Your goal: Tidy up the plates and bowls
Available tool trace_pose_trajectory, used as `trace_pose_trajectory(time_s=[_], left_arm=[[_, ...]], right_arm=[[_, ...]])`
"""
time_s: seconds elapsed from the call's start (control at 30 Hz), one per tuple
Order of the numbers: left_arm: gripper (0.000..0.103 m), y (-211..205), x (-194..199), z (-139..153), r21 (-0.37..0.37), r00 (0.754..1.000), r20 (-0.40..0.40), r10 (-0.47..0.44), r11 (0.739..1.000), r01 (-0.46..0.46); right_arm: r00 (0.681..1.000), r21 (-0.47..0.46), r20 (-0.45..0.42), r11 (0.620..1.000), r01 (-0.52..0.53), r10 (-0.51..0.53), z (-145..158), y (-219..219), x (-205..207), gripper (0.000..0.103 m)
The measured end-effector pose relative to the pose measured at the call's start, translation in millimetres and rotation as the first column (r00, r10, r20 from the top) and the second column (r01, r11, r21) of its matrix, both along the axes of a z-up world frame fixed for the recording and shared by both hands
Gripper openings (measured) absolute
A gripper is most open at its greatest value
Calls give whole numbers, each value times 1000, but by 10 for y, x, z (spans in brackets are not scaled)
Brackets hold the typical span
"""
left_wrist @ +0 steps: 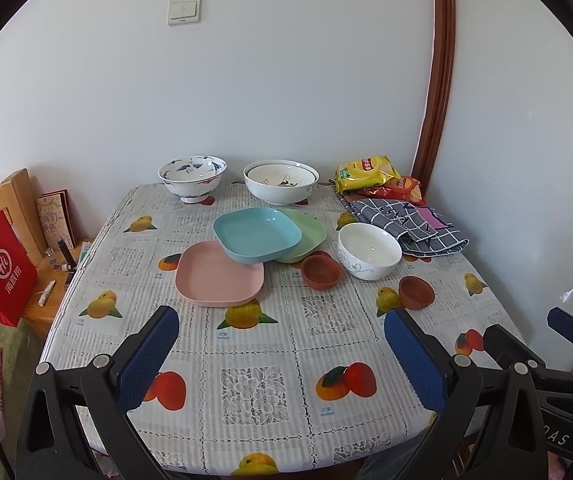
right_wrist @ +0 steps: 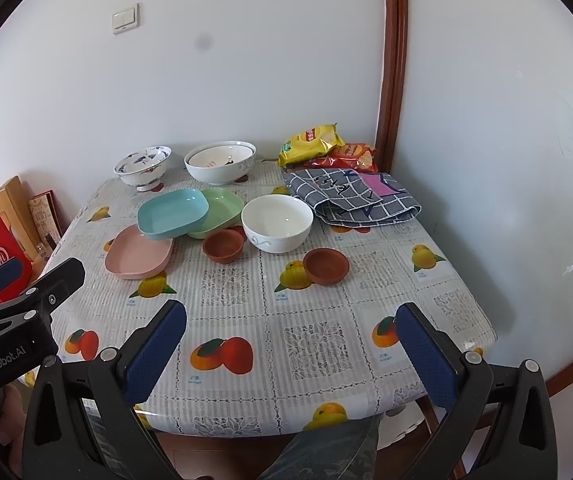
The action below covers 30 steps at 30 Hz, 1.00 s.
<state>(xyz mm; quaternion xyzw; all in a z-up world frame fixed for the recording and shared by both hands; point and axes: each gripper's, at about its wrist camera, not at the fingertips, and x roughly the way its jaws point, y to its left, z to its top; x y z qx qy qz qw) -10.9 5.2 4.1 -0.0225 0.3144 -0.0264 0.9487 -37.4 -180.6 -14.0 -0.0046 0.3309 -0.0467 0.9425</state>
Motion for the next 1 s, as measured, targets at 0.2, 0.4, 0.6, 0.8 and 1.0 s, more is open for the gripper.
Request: trace_pose_trajectory(time_s=[0.2, 0.4, 0.6, 0.8, 1.0], left_arm=[[103, 18, -9, 11, -9, 1000, 0, 4, 1000, -4], [103, 35, -19, 6, -17, 1000, 1, 2, 1000, -2], [103, 26, -21, 13, -18, 1000, 1, 0, 1000, 0], [103, 39, 0, 24, -21, 1000, 4, -2, 1000, 2], [103, 32, 8, 30, -24, 1000, 5, -6, 1000, 7]], right_arm=[[1000, 7, 3, 1000, -3, 3, -3, 14, 1, 103], [1000, 8, -2, 1000, -5, 5, -41, 49, -5, 103], [1000, 12, 2, 1000, -3, 3, -29, 55, -24, 103], [1000, 15, 13, 1000, -4, 4, -2, 72, -55, 103], [1000, 15, 15, 1000, -3, 3, 4, 85, -65, 103]])
